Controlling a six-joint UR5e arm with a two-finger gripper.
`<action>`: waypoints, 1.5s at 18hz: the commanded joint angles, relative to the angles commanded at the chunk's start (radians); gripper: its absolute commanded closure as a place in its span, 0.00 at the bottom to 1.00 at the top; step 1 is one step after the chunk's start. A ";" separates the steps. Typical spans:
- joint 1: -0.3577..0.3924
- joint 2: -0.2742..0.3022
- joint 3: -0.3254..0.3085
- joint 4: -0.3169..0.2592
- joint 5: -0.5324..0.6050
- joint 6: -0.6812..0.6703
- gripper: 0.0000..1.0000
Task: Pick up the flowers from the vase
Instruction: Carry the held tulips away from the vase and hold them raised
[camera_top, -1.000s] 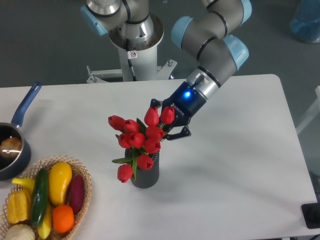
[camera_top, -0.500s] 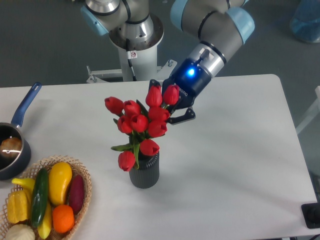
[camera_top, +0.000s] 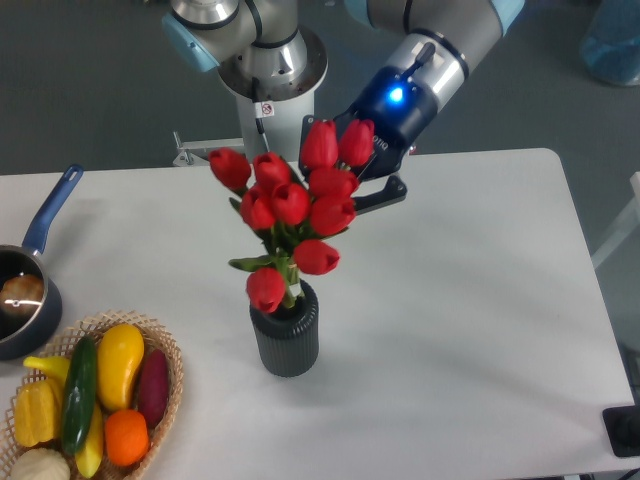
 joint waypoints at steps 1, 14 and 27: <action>0.028 0.002 0.002 0.000 0.000 0.002 0.93; 0.126 -0.053 0.023 0.003 0.348 0.142 0.98; 0.008 -0.189 0.089 -0.021 1.070 0.411 0.93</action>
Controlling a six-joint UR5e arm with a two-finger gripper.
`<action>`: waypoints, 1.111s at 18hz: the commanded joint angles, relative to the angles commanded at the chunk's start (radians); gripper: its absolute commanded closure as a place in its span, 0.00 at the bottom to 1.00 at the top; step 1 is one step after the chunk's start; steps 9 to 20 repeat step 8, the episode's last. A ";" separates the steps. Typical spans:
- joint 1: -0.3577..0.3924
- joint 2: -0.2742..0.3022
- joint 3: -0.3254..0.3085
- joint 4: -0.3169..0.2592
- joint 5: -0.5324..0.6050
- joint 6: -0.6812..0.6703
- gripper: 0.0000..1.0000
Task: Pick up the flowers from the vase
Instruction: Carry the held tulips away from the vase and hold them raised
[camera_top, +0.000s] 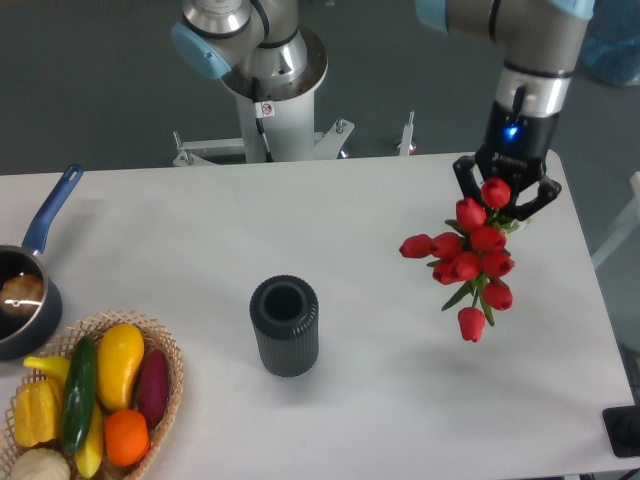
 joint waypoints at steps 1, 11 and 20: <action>-0.008 -0.015 0.020 -0.020 0.023 0.000 0.93; -0.051 -0.061 0.077 -0.078 0.135 0.002 0.94; -0.051 -0.061 0.077 -0.078 0.135 0.002 0.94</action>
